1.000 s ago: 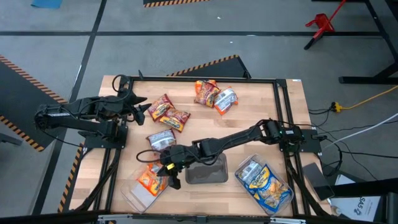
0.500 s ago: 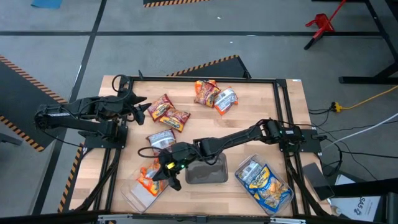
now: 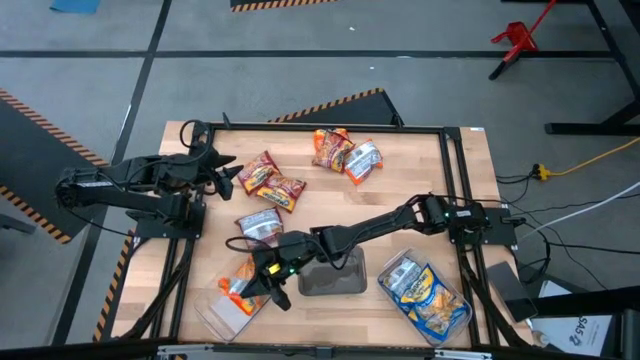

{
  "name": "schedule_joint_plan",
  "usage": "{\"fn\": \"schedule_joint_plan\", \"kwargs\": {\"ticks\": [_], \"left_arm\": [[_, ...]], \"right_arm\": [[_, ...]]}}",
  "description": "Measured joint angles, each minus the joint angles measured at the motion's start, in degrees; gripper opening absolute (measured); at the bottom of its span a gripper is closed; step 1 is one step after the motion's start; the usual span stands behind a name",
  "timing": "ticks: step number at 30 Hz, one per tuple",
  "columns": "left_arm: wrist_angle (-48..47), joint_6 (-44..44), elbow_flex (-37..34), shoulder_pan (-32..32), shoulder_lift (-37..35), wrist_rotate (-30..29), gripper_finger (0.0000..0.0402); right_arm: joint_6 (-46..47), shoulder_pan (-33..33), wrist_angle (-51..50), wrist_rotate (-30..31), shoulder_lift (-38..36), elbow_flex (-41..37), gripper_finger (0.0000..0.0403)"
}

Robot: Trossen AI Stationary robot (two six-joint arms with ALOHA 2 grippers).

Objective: Sort Maruchan noodles
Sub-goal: Put the orange noodle pack into the left transparent bin

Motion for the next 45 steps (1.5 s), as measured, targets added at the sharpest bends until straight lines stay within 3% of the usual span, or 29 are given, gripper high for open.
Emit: {"fn": "schedule_joint_plan", "kwargs": {"ticks": [5, 11, 21, 25, 28, 32, 37, 45], "left_arm": [[-0.1, -0.8, 0.0, 0.0, 0.0, 0.0, 0.0175], [-0.1, -0.8, 0.0, 0.0, 0.0, -0.6, 0.0175], [-0.4, -0.8, 0.0, 0.0, 0.0, -0.7, 0.0175], [-0.9, -0.8, 0.0, 0.0, 0.0, -0.7, 0.0175], [-1.0, -0.8, 0.0, 0.0, 0.0, -0.7, 0.0175], [-1.0, -0.7, 0.0, 0.0, 0.0, -1.0, 0.0175], [-1.0, -0.8, 0.0, 0.0, 0.0, -1.2, 0.0175], [-1.0, -4.5, 0.0, 0.0, 0.1, -0.7, 0.0175]], "right_arm": [[0.1, -0.4, -0.9, -0.8, 0.8, 0.0, 0.0000], [-1.2, -1.8, -9.3, 1.1, 1.0, 0.0, 0.0003], [-7.9, -6.1, -25.3, 6.5, -0.2, 0.0, 0.0061], [-14.2, -6.9, -29.4, 12.2, -2.7, 0.0, 0.0058], [-24.0, -6.6, -30.5, 11.4, -4.7, 0.0, 0.0053], [-33.6, -3.2, -29.6, 6.9, -5.9, 0.1, 0.0051], [-40.4, 1.6, -24.1, 8.3, -4.7, 0.0, 0.0050], [-43.5, 4.2, -11.6, 8.0, -2.0, 0.0, 0.0050]]}}
